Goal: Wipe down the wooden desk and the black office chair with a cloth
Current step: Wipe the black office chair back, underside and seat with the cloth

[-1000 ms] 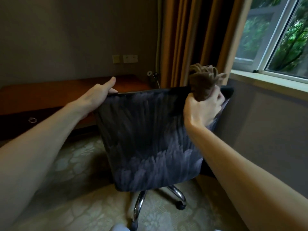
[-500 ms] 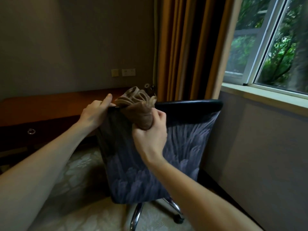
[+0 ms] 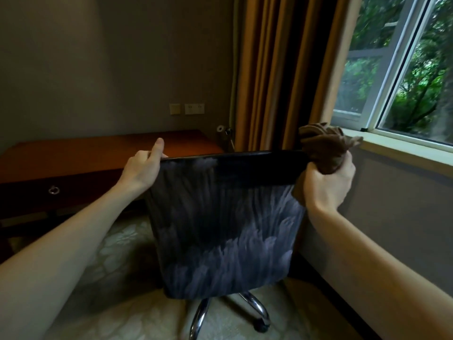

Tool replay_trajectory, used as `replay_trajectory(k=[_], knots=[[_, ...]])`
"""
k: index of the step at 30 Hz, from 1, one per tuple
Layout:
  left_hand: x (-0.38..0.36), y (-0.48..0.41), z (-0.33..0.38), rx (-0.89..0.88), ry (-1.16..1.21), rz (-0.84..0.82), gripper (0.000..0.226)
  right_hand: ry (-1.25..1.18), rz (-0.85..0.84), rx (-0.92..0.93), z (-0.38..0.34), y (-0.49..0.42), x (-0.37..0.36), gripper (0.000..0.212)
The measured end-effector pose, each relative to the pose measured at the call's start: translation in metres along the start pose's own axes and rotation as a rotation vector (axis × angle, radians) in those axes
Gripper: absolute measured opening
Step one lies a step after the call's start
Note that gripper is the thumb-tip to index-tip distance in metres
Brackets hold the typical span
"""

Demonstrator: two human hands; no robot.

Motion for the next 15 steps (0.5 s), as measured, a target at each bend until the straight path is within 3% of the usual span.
replay_trajectory(k=[10, 15], knots=[[0.007, -0.036, -0.025, -0.078, -0.285, 0.026, 0.081, 0.040, 0.044, -0.152, 0.046, -0.052, -0.006, 0.054], [0.029, -0.070, -0.067, 0.046, -0.486, 0.044, 0.072, -0.023, -0.032, -0.190, 0.057, -0.055, -0.004, 0.052]])
Point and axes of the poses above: each hand's wrist, its own y-axis away from the middle knuckle, its own x-axis out of the back of the hand, z = x × y, the point moved 6 cm from there along -y, towards the middle knuckle, and after that the axes turned 12 degrees about z, right-handed, at the moved point
